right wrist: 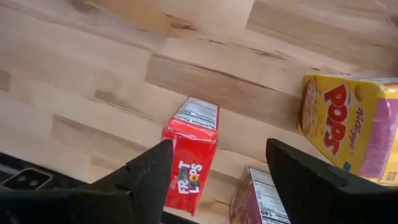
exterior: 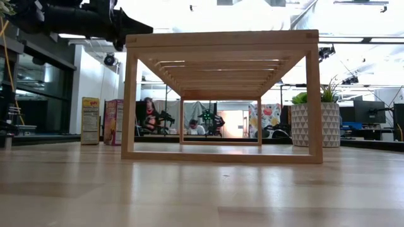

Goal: Stack cereal on shelf
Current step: Put the red cereal box on the shelf aligned with the red cereal box

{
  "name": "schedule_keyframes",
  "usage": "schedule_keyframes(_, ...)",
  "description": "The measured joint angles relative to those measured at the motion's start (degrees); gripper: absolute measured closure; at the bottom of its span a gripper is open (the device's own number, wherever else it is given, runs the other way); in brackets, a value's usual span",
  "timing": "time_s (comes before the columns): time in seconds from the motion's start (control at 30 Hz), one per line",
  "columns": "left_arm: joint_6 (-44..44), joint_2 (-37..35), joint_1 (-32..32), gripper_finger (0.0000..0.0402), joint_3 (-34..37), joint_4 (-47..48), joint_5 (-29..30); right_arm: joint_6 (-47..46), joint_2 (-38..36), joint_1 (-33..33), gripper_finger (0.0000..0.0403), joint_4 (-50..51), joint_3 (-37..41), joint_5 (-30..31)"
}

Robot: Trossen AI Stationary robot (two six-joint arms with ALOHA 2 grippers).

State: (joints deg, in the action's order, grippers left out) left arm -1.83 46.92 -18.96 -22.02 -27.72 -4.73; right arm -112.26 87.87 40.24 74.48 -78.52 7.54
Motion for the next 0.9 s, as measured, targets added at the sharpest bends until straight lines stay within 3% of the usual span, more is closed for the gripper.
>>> schedule_keyframes(0.43,0.11,0.00,0.00,0.0398,0.00,0.24,0.00,-0.24,1.89,0.29,0.0153,-2.67,0.00,3.85)
schedule_keyframes(0.9,0.58,0.00,-0.09,0.0398,0.00,-0.09,-0.02,-0.24,1.89,0.36,0.0153,-5.29,0.00,3.87)
